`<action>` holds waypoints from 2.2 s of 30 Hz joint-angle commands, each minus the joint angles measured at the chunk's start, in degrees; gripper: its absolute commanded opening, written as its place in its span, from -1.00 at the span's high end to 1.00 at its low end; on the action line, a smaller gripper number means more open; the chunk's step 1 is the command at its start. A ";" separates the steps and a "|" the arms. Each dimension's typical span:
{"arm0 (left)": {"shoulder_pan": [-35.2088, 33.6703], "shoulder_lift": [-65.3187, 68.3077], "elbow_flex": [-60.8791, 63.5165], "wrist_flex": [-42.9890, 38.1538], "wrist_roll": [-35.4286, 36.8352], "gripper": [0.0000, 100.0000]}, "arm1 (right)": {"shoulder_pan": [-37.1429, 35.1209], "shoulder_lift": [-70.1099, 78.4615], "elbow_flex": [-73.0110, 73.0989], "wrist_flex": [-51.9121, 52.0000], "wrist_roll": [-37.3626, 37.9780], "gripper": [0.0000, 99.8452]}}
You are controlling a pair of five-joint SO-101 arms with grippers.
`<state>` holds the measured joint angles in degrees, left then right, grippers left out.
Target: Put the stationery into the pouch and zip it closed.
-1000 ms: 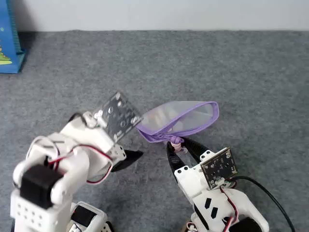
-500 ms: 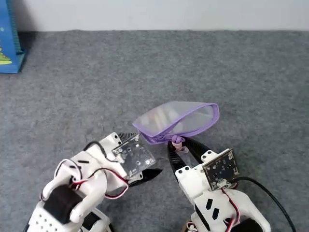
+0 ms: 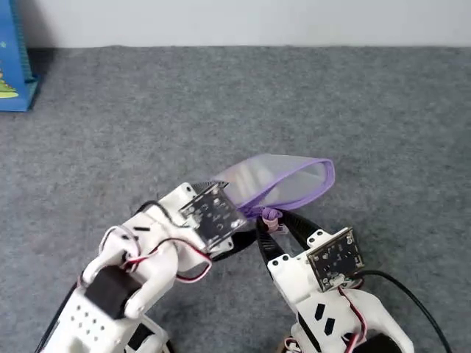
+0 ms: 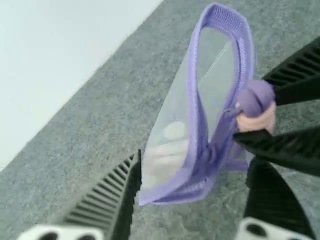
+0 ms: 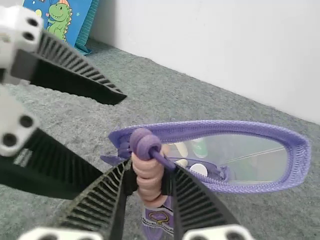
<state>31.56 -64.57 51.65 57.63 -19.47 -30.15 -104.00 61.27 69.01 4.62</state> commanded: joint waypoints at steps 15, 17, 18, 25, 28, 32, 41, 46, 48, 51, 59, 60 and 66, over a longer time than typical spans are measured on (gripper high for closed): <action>1.76 4.31 4.70 -10.11 0.35 0.74 | 1.01 -0.04 -2.99 -0.04 2.55 0.98; 2.55 4.31 4.88 -10.37 0.35 0.84 | 1.01 -0.04 -2.73 -0.13 4.13 0.98; 2.99 4.31 4.88 -10.37 0.35 0.88 | 1.01 -0.04 -2.73 -0.22 4.57 0.98; 3.34 4.22 4.62 -10.29 0.70 0.98 | 3.82 -0.04 -2.64 -1.80 5.27 0.98; 3.34 3.25 4.97 -10.11 0.88 0.98 | 9.89 0.04 -2.55 -5.41 5.27 0.98; 3.34 -2.02 4.53 -5.19 5.01 0.98 | 16.92 1.63 -0.53 -11.56 8.09 0.98; 2.99 -15.12 4.88 3.43 7.21 0.98 | 29.49 13.93 2.99 -26.51 7.91 0.98; 2.90 -16.97 7.43 4.31 7.03 0.98 | 34.24 16.75 2.37 -30.64 8.09 0.98; 2.90 -17.93 8.31 4.31 6.95 0.98 | 36.00 18.07 2.46 -32.57 8.35 0.98; 2.90 -19.87 8.57 4.66 7.03 0.98 | 38.99 21.76 2.46 -35.91 8.44 0.98; 2.90 -21.54 8.57 5.45 7.12 0.98 | 44.26 30.81 2.37 -43.38 10.20 0.98; 2.90 -21.54 8.57 5.45 7.12 0.98 | 44.79 31.34 2.37 -43.74 10.20 0.98; 2.90 -21.54 8.57 5.45 7.12 0.98 | 45.23 31.78 2.46 -43.56 10.46 0.98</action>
<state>34.99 -84.00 60.70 61.76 -12.97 8.70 -73.93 65.05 26.90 14.64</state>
